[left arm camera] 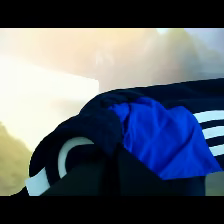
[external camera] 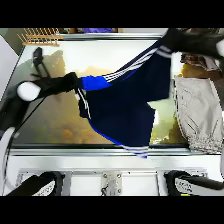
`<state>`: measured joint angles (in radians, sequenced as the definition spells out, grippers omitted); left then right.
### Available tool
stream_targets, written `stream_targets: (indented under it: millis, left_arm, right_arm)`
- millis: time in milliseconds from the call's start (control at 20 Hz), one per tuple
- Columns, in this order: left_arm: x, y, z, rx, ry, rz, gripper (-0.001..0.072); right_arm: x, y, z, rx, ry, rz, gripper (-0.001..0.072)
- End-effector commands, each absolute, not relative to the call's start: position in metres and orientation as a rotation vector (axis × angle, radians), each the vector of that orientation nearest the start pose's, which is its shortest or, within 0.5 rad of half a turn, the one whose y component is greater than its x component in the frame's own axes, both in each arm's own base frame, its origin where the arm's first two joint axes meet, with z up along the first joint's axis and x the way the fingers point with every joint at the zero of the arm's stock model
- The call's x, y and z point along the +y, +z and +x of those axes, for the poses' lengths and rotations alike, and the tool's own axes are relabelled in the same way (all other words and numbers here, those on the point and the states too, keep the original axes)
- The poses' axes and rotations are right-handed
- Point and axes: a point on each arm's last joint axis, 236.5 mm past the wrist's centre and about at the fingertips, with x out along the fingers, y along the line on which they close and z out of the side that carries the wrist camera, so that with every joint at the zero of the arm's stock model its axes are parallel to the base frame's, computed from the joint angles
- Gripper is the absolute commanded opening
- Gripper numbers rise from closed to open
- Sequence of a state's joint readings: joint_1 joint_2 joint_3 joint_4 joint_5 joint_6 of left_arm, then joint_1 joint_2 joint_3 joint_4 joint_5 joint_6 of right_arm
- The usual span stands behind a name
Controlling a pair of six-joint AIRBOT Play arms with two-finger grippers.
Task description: Fold the clothes and pants, and hang the long-sleeved shirts on hangers.
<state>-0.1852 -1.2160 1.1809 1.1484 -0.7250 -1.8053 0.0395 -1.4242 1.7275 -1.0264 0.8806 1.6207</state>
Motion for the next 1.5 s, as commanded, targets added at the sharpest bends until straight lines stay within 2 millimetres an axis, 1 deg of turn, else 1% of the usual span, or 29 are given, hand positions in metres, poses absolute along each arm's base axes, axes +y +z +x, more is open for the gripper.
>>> stream_targets:
  millis: [0, 50, 150, 250, 350, 400, 500, 600, 650, 700, 750, 850, 900, 950, 1100, 1150, 1250, 1300, 1400, 1450]
  left_arm:
    - [-0.146, 0.042, 0.511, 0.930, -0.174, -0.541, 0.0011]
    - [-0.145, 0.033, 0.521, 0.956, -0.171, -0.538, 0.0011]
    - [-0.139, 0.029, 0.534, 0.974, -0.177, -0.516, 0.0011]
    - [-0.128, 0.032, 0.539, 0.995, -0.179, -0.500, 0.0012]
    - [-0.115, 0.040, 0.537, 1.007, -0.181, -0.485, 0.0011]
    - [-0.110, 0.043, 0.532, 1.021, -0.186, -0.472, 0.0012]
    - [-0.105, 0.048, 0.513, 1.075, -0.216, -0.425, 0.0011]
    - [-0.107, 0.052, 0.489, 1.142, -0.267, -0.364, 0.0012]
    - [-0.108, 0.054, 0.479, 1.175, -0.285, -0.347, 0.0011]
    - [-0.108, 0.053, 0.468, 1.214, -0.297, -0.333, 0.0011]
    - [-0.108, 0.052, 0.459, 1.247, -0.304, -0.323, 0.0011]
    - [-0.109, 0.044, 0.445, 1.303, -0.309, -0.320, 0.0012]
    - [-0.108, 0.035, 0.436, 1.327, -0.301, -0.325, 0.0011]
    - [-0.107, 0.024, 0.426, 1.349, -0.291, -0.333, 0.0011]
    - [-0.104, -0.023, 0.387, 1.446, -0.252, -0.365, 0.0012]
    - [-0.103, -0.036, 0.376, 1.472, -0.240, -0.374, 0.0011]
    - [-0.103, -0.057, 0.356, 1.524, -0.224, -0.392, 0.0011]
    - [-0.103, -0.064, 0.348, 1.549, -0.219, -0.397, 0.0012]
    - [-0.102, -0.077, 0.334, 1.590, -0.208, -0.401, 0.0011]
    - [-0.102, -0.080, 0.331, 1.597, -0.205, -0.404, 0.0011]
  right_arm:
    - [0.113, 0.180, 0.566, 0.651, 0.280, 0.504, 0.0001]
    - [0.113, 0.177, 0.566, 0.659, 0.277, 0.500, 0.0001]
    - [0.114, 0.174, 0.555, 0.702, 0.285, 0.477, 0.0001]
    - [0.116, 0.175, 0.532, 0.765, 0.294, 0.412, 0.0001]
    - [0.115, 0.178, 0.501, 0.827, 0.281, 0.283, 0.0001]
    - [0.115, 0.178, 0.483, 0.857, 0.271, 0.219, 0.0000]
    - [0.116, 0.175, 0.445, 0.927, 0.254, 0.168, 0.0001]
    - [0.121, 0.168, 0.410, 0.983, 0.260, 0.142, 0.0001]
    - [0.122, 0.161, 0.394, 1.007, 0.260, 0.135, 0.0001]
    - [0.123, 0.151, 0.380, 1.035, 0.262, 0.128, 0.0001]
    - [0.123, 0.136, 0.363, 1.079, 0.257, 0.136, 0.0001]
    - [0.126, 0.101, 0.333, 1.170, 0.259, 0.126, 0.0001]
    - [0.127, 0.080, 0.317, 1.222, 0.256, 0.120, 0.0001]
    - [0.127, 0.062, 0.305, 1.259, 0.254, 0.115, 0.0001]
    - [0.126, 0.008, 0.278, 1.354, 0.228, 0.120, 0.0001]
    - [0.126, -0.006, 0.272, 1.372, 0.225, 0.115, 0.0002]
    - [0.126, -0.025, 0.261, 1.403, 0.223, 0.117, 0.0002]
    - [0.127, -0.030, 0.256, 1.422, 0.225, 0.119, 0.0003]
    - [0.133, -0.035, 0.248, 1.447, 0.238, 0.147, 0.0003]
    - [0.137, -0.034, 0.247, 1.452, 0.247, 0.167, 0.0004]
